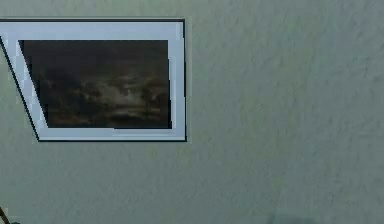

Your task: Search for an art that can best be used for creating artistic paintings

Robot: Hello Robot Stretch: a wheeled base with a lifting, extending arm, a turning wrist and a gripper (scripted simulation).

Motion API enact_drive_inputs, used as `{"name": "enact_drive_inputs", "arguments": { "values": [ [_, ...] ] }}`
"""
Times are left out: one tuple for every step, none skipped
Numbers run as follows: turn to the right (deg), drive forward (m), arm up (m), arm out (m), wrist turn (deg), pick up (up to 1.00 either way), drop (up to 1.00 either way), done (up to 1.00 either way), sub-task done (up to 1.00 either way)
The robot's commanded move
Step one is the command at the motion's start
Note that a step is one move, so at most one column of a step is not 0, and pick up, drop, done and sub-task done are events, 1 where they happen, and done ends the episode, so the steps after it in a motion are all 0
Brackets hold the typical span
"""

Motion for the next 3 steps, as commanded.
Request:
{"name": "enact_drive_inputs", "arguments": {
  "values": [
    [0.0, 0.3, 0.0, 0.0, 0.0, 0.0, 0.0, 0.0, 0.0],
    [-30.0, 0.0, 0.0, 0.0, 0.0, 0.0, 0.0, 0.0, 0.0],
    [0.0, 0.0, 0.0, 0.0, 0.0, 0.0, 0.0, 1.0, 0.0]
  ]
}}
